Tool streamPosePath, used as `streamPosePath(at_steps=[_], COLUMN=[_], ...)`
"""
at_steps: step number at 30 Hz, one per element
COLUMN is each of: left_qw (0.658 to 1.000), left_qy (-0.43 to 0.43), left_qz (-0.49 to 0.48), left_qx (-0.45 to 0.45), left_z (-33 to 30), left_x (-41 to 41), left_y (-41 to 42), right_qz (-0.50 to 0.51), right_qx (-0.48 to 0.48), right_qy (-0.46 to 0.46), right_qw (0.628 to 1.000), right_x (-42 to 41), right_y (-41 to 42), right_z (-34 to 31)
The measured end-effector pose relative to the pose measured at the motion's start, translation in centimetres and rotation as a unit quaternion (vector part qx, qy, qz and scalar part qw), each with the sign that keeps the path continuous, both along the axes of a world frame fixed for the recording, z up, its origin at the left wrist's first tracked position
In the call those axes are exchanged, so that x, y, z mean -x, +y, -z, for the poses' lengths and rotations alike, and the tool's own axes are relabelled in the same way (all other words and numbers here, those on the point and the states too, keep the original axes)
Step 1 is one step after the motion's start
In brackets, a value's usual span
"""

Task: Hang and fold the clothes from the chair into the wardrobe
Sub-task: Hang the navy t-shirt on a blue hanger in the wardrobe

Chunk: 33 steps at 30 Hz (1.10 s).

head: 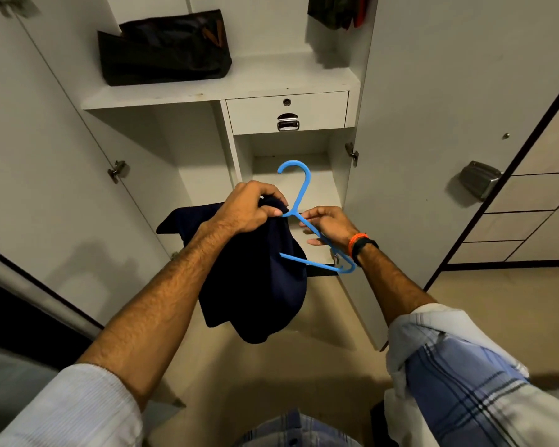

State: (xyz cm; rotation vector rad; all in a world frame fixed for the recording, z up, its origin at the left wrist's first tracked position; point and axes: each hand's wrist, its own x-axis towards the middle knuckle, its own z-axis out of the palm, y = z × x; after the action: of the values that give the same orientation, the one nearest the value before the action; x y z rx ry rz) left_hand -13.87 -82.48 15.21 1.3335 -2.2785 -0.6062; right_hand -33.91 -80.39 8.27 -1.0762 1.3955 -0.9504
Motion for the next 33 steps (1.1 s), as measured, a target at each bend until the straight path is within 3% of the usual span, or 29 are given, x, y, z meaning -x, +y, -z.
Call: streamPosePath(at_steps=[3,8,12,16,21,27,33], left_qw=[1.0,0.998,0.997,0.998,1.0,0.997,0.994], left_qy=[0.014,0.037,0.055,0.06,0.021,0.021,0.03], left_qz=[0.017,0.04,0.043,0.02,0.001,-0.026,-0.042], left_qx=[-0.002,0.014,0.019,0.009,-0.007,-0.064,-0.096], left_z=[-0.6,-1.2,-1.4,-1.2,-0.4,0.2,1.0], left_x=[-0.6,-1.3,-2.2,-3.0,-4.1,-4.0,-2.9], left_y=[0.2,0.8,1.1,1.0,1.0,1.0,0.9], right_qz=[-0.048,-0.183,-0.227,-0.207,-0.108,-0.103,-0.044], right_qx=[0.001,-0.008,-0.022,-0.005,0.026,0.054,0.066], right_qy=[0.107,0.142,0.179,0.161,0.12,0.104,0.259], right_qw=[0.993,0.973,0.957,0.965,0.986,0.988,0.963], right_x=[0.2,-0.5,-1.0,-0.7,1.2,4.4,5.4], right_y=[-0.8,-1.4,-1.9,-2.2,-1.6,-1.1,-0.9], right_z=[0.1,-0.7,-0.2,0.5,0.6,0.0,0.2])
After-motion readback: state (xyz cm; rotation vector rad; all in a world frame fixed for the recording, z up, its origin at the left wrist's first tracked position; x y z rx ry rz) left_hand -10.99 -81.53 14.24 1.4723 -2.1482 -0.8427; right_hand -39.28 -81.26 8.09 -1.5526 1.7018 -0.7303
